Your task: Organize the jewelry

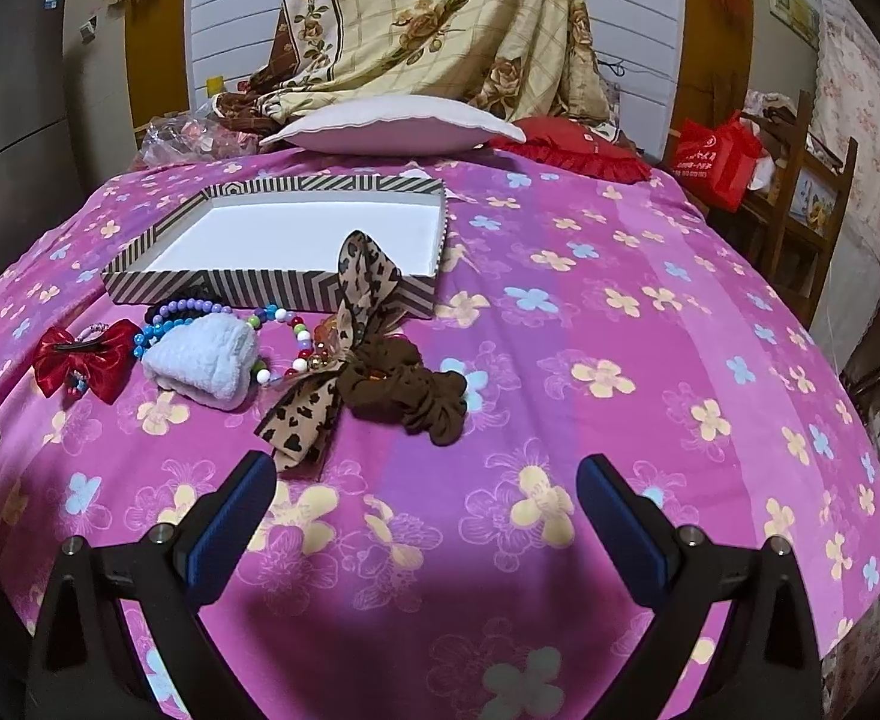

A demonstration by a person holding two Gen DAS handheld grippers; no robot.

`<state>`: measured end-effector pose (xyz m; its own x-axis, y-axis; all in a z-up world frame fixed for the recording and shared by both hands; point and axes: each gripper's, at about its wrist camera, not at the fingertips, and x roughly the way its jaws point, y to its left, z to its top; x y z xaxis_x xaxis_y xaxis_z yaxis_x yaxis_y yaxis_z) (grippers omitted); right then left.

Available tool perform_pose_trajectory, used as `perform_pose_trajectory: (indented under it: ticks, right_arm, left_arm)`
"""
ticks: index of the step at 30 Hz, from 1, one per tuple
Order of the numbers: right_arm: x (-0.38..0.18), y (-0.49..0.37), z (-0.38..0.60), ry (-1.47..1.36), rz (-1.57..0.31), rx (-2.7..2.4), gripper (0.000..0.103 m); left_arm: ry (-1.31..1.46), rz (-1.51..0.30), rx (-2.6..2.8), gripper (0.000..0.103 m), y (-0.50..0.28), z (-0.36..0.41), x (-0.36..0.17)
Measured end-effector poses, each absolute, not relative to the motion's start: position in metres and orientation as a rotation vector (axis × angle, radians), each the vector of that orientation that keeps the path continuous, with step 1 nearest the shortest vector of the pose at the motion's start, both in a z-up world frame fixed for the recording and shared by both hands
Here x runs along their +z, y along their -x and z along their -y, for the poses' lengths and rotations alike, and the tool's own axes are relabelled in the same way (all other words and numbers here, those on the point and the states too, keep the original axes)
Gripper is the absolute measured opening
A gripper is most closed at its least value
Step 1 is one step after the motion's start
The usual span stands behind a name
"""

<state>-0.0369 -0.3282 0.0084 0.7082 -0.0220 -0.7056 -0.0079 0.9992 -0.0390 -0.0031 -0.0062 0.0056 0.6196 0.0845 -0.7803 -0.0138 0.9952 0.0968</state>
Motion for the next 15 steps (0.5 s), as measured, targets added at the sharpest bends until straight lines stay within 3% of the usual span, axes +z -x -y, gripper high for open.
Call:
perform_pose_trajectory:
  ticks: [15]
  right_arm:
    - [0.0064,0.0355,0.3261,0.045,-0.788,-0.005,0.102]
  left_arm:
    - [-0.088,-0.904,0.054,0.075,0.0031,0.006,0.0049]
